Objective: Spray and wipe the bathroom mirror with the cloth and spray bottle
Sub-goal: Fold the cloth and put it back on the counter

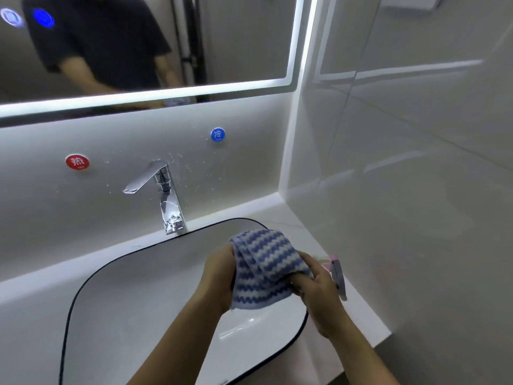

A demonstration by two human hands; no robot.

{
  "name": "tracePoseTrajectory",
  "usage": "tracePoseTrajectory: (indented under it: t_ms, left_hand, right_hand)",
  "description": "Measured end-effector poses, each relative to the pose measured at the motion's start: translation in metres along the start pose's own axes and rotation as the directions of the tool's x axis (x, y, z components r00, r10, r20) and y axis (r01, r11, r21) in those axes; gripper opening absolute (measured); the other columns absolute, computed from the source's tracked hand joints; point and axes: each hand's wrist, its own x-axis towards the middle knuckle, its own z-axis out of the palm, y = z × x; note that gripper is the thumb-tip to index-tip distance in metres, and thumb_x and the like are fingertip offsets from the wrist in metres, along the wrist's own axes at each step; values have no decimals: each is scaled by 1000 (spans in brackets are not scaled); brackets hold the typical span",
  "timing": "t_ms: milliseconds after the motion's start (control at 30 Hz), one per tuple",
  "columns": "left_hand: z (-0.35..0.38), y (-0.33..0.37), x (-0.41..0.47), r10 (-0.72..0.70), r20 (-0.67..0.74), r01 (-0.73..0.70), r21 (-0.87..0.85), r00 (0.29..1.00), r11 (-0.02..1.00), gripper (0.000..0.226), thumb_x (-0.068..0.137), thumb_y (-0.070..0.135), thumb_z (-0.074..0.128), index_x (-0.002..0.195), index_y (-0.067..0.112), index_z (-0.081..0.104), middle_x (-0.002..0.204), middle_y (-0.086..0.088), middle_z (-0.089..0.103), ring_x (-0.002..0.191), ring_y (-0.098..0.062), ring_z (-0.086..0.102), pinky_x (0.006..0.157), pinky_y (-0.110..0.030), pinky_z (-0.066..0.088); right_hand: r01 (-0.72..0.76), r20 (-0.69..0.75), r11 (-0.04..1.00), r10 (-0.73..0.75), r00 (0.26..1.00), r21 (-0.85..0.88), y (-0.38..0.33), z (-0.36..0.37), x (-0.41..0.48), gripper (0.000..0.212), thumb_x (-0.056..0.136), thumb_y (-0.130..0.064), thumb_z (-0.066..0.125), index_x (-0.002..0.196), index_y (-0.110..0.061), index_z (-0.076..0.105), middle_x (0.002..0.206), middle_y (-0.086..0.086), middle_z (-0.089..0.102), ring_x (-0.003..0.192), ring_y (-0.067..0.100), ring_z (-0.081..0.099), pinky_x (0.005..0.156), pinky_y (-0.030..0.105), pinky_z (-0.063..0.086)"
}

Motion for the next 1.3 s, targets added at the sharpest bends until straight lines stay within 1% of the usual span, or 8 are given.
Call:
tracePoseTrajectory:
  t_ms: [67, 267, 367, 733, 833, 1000, 1167, 1300]
  left_hand:
    - [-19, 15, -8, -191, 8, 189, 103, 982, 977, 33, 84, 19, 37, 96, -1, 60, 103, -18, 65, 92, -33, 62, 87, -48, 51]
    - [-43, 28, -30, 40, 105, -81, 422, 994, 903, 44, 76, -12, 44, 106, 17, 60, 98, -11, 70, 89, -28, 66, 68, -35, 56]
    - [-52, 32, -36, 214, 55, -209, 544, 975, 813, 41, 76, -14, 52, 96, 21, 63, 88, -5, 71, 83, -21, 67, 66, -31, 58]
    - [-59, 36, -16, -34, 92, 10, 254, 995, 967, 14, 91, 11, 54, 100, 11, 65, 92, -14, 74, 83, -29, 71, 62, -35, 57]
    - [-49, 31, -6, -12, 78, -19, 389, 997, 921, 14, 89, 15, 58, 87, 22, 69, 81, -5, 75, 74, -22, 72, 56, -29, 56]
    - [-32, 29, 22, 39, 23, -45, 533, 999, 845, 17, 87, 17, 58, 78, 25, 70, 88, -9, 74, 91, -32, 67, 82, -50, 55]
    - [-4, 29, 62, 74, -65, -33, 489, 995, 871, 27, 89, 9, 51, 77, 23, 71, 82, -5, 75, 79, -28, 70, 66, -41, 58]
    - [19, 18, 99, -31, -98, 78, 519, 995, 851, 32, 88, 18, 44, 84, 15, 75, 83, -11, 76, 75, -27, 72, 62, -36, 57]
  right_hand:
    - [-23, -56, 1000, 24, 998, 19, -2, 8, 0, 32, 83, 0, 50, 94, -22, 70, 93, 4, 74, 93, 21, 66, 78, 33, 55]
    - [-51, 17, 992, 50, 999, 115, -16, 25, 1, 38, 77, -6, 48, 112, -14, 61, 107, 13, 67, 98, 27, 60, 78, 37, 49]
    - [7, -89, 992, 4, 996, 123, -25, 33, 5, 25, 82, -38, 57, 86, -18, 72, 89, 3, 76, 87, 21, 69, 71, 31, 54]
    - [-113, 87, 976, 131, 988, -185, -39, 35, -3, 56, 65, -61, 57, 104, -22, 68, 90, 3, 76, 78, 19, 71, 64, 27, 56]
    - [-114, 44, 991, 117, 992, -74, -33, 33, 5, 45, 71, -50, 60, 104, -21, 68, 94, 1, 76, 84, 17, 72, 68, 26, 58]
    - [-5, -197, 999, 12, 980, 35, -32, 16, 32, 25, 78, -8, 66, 94, -25, 73, 82, -4, 77, 73, 13, 73, 58, 24, 56]
    - [61, -10, 996, -61, 998, 68, -44, -12, 76, 41, 60, -12, 76, 98, -28, 73, 94, -5, 76, 82, 13, 72, 64, 23, 57]
    - [-5, -81, 984, -9, 997, -179, -36, -40, 126, 30, 74, 3, 68, 88, -23, 70, 71, -8, 75, 67, 4, 69, 57, 14, 53]
